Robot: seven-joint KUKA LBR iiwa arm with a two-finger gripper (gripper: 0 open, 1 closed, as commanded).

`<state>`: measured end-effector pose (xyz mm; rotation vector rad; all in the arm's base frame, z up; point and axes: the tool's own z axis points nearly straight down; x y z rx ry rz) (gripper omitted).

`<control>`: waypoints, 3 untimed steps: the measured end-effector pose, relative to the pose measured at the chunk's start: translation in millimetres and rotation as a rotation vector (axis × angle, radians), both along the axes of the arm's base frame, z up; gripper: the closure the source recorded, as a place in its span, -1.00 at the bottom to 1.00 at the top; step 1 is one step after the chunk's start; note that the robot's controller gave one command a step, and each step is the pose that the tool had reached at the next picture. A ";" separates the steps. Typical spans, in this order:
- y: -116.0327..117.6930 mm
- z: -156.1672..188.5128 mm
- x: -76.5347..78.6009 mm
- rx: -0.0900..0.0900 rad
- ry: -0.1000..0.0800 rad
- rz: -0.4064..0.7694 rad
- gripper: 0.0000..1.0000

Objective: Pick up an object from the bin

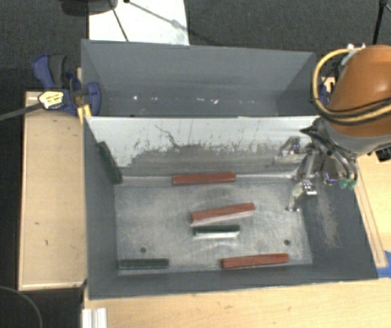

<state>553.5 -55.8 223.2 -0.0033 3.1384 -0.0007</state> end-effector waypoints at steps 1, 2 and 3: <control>0.0 0.0 0.0 0.000 0.000 0.000 -1.00; 34.8 -45.5 16.5 -0.002 -0.008 0.048 -1.00; 18.7 -148.0 -17.9 0.000 -0.010 0.025 1.00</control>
Offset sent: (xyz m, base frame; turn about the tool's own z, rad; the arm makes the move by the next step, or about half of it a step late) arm 0.0293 0.0765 -0.1019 -0.1073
